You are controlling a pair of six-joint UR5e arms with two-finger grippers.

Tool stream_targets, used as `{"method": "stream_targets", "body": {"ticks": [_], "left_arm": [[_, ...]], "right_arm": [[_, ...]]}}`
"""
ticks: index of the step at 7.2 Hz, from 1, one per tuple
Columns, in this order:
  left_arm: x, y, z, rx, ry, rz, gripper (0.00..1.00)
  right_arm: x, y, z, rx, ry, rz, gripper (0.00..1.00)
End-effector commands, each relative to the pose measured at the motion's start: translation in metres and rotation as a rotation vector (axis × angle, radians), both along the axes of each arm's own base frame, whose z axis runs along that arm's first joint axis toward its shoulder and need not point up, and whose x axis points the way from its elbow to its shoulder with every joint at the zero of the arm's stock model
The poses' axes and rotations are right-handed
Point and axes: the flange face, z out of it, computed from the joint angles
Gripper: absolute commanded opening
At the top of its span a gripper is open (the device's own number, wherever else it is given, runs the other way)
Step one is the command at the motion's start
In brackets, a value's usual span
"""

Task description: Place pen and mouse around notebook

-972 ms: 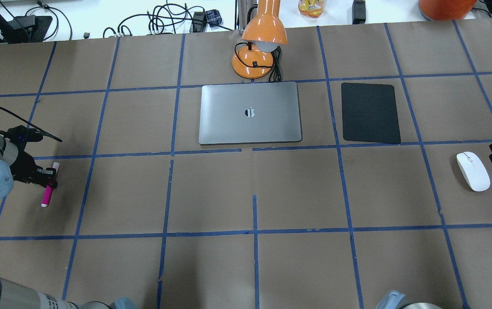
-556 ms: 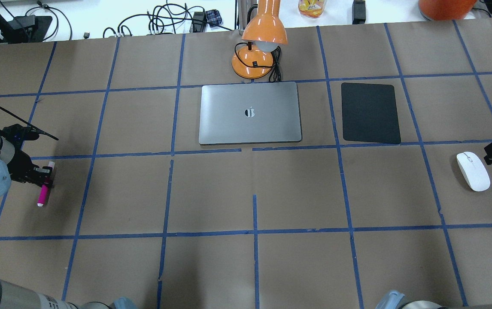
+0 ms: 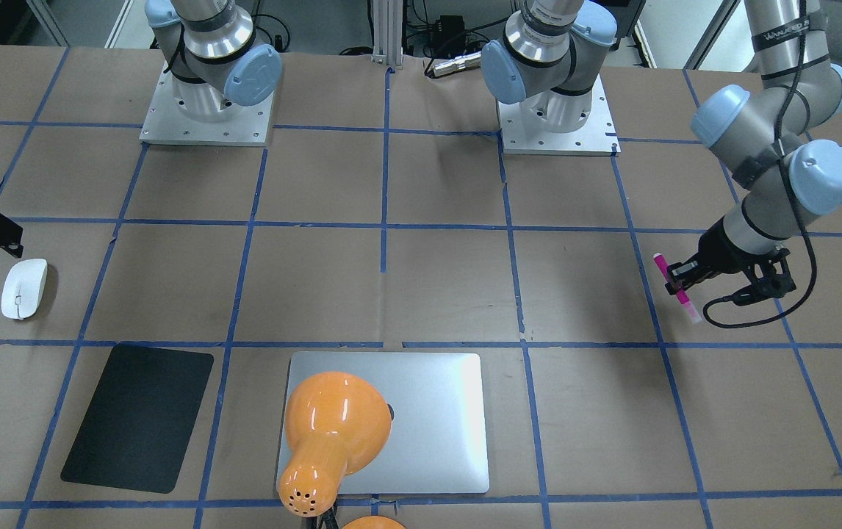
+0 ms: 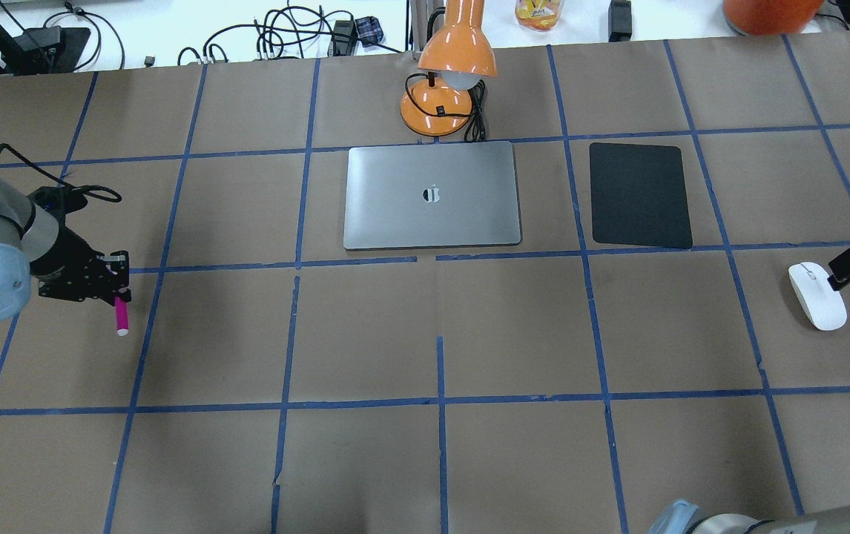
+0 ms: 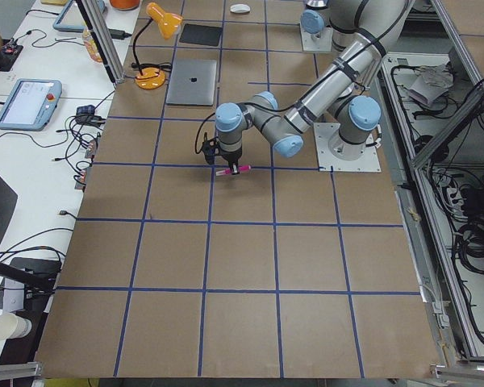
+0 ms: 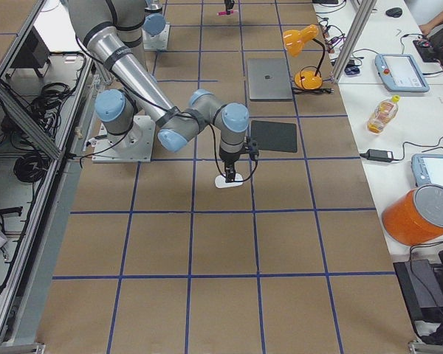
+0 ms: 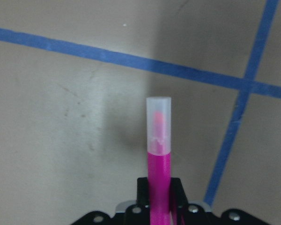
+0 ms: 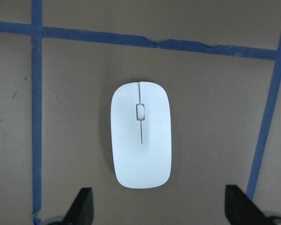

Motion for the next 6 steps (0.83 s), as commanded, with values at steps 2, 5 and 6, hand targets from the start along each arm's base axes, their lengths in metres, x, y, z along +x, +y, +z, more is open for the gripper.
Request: {"method": "stream_targets", "body": {"ticks": [2,5,6], "left_arm": [[-0.165,-0.005,0.006,0.018,-0.018,0.263,0.00],[-0.288,-0.021,0.011,0.004,-0.030,0.536,0.00],[-0.322,-0.026,0.003,0.014,-0.037,0.613,0.00]], "right_arm": [[-0.006,-0.005,-0.029,0.024,-0.023,-0.010,1.00],[-0.003,-0.011,-0.056,0.026,-0.096,-0.017,1.00],[-0.006,-0.013,-0.064,0.020,-0.089,-0.015,1.00]]}}
